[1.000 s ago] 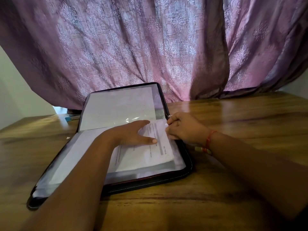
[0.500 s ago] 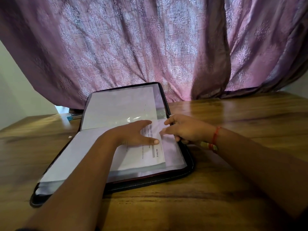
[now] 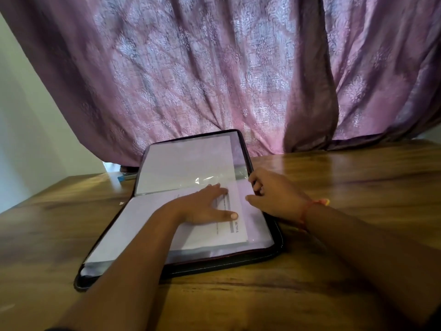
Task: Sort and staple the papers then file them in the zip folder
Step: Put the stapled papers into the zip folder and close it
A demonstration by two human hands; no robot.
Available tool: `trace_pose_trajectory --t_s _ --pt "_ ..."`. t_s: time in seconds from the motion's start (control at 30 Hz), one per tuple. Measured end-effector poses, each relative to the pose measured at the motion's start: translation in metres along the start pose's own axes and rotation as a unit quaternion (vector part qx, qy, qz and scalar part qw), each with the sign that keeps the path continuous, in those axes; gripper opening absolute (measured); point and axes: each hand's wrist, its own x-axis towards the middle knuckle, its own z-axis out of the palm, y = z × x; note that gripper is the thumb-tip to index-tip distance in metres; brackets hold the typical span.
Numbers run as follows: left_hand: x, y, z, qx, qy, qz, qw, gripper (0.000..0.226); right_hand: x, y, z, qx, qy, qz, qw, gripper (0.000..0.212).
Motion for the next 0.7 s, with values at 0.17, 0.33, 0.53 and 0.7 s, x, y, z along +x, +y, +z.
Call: trace_pose_trajectory --t_s 0.17,0.33,0.53,0.7 --pt "-0.031 -0.036 -0.035 -0.177 0.129 -0.013 0.976 0.080 -0.001 -0.001 0.009 -0.029 -0.060 -0.060 0.996 0.038" --pt "-0.043 -0.125 -0.064 -0.300 0.307 -0.105 0.897 0.019 0.003 0.000 0.013 -0.012 -0.053 -0.082 0.995 0.034" --pt "-0.026 -0.205 -0.057 -0.466 0.285 -0.166 0.821 0.048 0.005 0.008 0.020 -0.035 -0.054 -0.104 0.992 0.025" --pt "-0.005 -0.193 -0.058 -0.536 0.289 -0.118 0.784 0.018 0.010 0.012 0.023 -0.066 -0.035 -0.124 0.989 0.023"
